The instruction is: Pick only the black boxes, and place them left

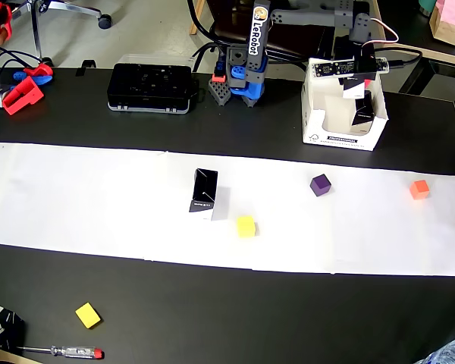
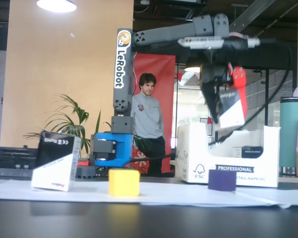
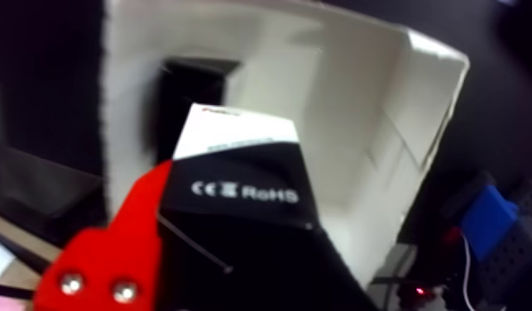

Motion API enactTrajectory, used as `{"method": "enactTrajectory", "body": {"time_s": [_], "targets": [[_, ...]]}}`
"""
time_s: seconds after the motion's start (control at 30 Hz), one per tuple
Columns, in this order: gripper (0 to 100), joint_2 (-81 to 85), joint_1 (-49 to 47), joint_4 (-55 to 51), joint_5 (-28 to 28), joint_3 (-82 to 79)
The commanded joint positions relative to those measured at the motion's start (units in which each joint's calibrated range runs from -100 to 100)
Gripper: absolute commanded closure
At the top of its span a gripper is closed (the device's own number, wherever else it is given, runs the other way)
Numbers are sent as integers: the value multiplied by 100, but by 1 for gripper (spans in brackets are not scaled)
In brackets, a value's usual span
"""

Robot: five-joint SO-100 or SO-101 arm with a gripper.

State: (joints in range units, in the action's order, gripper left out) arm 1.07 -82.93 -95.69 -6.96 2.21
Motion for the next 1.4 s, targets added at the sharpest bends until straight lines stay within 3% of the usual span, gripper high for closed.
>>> {"method": "enactTrajectory", "body": {"time_s": [0.0, 0.23, 0.47, 0.77, 0.9, 1.17, 1.37], "targets": [[85, 616, -270, -33, 33, -362], [83, 608, -226, -17, -15, -877], [52, 680, -200, -17, -41, -912], [39, 1430, 172, -65, -788, -1187], [39, 1968, 1056, -240, -1362, -1169], [39, 2426, 3723, -288, -2720, -1063], [39, 2394, 5161, -280, -3320, -487]]}}
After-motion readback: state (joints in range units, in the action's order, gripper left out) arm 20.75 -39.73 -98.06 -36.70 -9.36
